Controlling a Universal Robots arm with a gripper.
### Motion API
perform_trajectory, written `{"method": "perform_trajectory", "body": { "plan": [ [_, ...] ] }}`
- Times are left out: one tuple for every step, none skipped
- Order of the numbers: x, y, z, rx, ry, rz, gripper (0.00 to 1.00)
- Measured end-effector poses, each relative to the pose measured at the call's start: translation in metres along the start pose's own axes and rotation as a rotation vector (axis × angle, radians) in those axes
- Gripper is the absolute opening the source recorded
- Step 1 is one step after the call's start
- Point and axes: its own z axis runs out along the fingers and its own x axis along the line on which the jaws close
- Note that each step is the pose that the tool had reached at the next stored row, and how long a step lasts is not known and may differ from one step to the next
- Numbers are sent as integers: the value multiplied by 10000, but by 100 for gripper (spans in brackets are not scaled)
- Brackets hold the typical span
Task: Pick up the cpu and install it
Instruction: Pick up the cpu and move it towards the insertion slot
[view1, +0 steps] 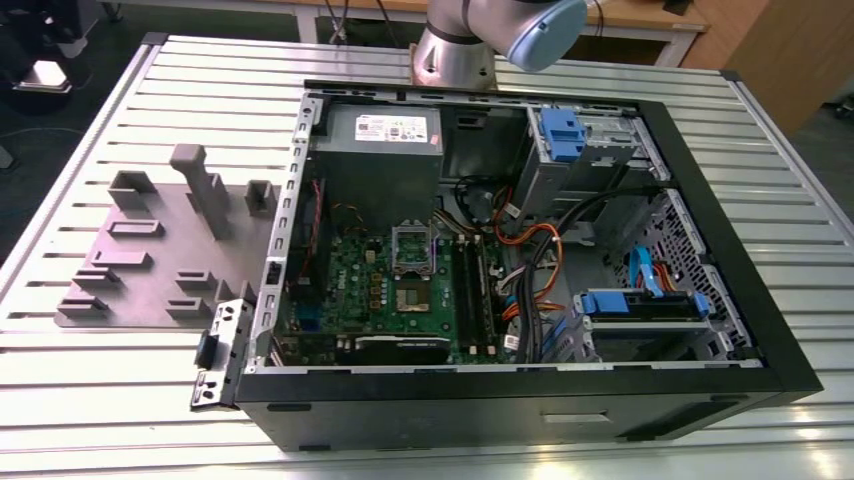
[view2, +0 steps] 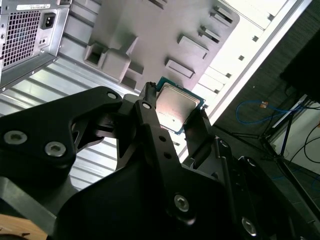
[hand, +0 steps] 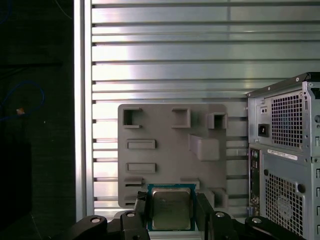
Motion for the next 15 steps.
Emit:
{"method": "perform_trajectory", "body": {
  "plan": [
    [-3,0,0,0,0,0,47],
    [-5,0,0,-1,0,0,47],
    [-9,0,1,-1,-1,0,47],
    [-13,0,0,-1,-1,-1,47],
    [-17,0,0,0,0,-1,47],
    [-20,0,1,-1,-1,0,47],
    [-23,1,1,-1,-1,0,47],
    [-27,1,0,0,0,0,47],
    [-30,1,0,0,0,0,47],
    [-33,1,1,-1,-1,0,47],
    [-36,1,0,0,0,0,47],
    [-39,1,1,-1,-1,0,47],
    [-42,1,0,0,0,0,47],
    [-46,1,0,0,0,0,47],
    [-50,1,0,0,0,0,47]
  ]
}}
